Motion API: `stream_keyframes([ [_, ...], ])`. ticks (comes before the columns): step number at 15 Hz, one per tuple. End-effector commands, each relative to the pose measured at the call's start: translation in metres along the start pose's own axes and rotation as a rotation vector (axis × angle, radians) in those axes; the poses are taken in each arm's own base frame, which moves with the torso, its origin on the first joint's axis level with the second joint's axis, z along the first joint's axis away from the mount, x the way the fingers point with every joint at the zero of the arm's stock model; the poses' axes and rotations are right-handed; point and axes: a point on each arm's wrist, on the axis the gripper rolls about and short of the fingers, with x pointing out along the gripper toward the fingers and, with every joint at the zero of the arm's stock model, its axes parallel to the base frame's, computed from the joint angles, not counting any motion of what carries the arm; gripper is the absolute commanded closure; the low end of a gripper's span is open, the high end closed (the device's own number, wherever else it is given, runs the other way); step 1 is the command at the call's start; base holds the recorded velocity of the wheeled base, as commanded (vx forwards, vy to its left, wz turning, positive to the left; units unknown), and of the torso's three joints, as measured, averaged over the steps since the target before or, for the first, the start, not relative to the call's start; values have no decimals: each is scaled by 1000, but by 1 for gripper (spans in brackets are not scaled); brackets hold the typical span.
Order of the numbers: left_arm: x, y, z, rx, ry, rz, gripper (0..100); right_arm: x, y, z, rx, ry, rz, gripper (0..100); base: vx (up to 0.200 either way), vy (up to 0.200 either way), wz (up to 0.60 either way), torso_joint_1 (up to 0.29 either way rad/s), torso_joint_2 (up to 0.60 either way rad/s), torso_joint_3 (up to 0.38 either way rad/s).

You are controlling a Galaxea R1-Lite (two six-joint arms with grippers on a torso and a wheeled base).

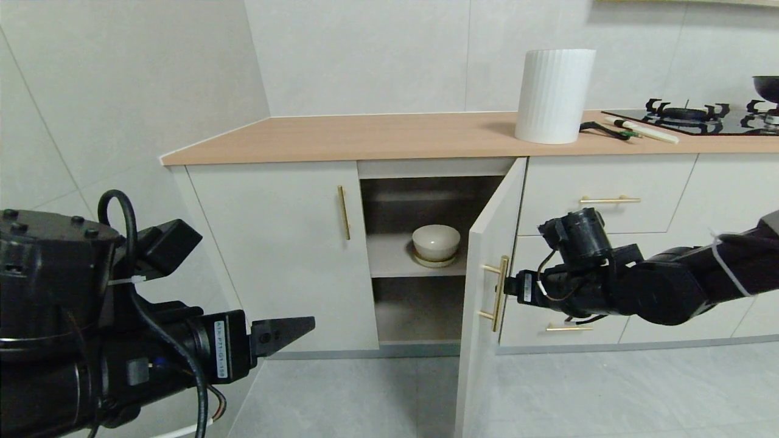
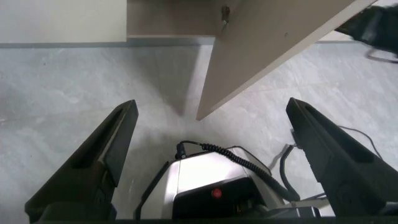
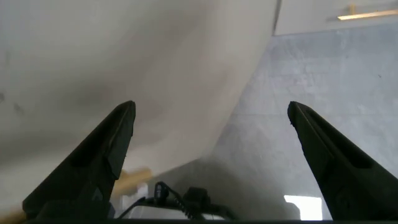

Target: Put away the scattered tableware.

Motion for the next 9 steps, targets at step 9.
stream_keyframes([
  [9, 0, 0, 0, 10, 1, 1, 0, 42, 9, -8, -18, 8, 16, 0, 0, 0, 0, 0, 0, 0],
])
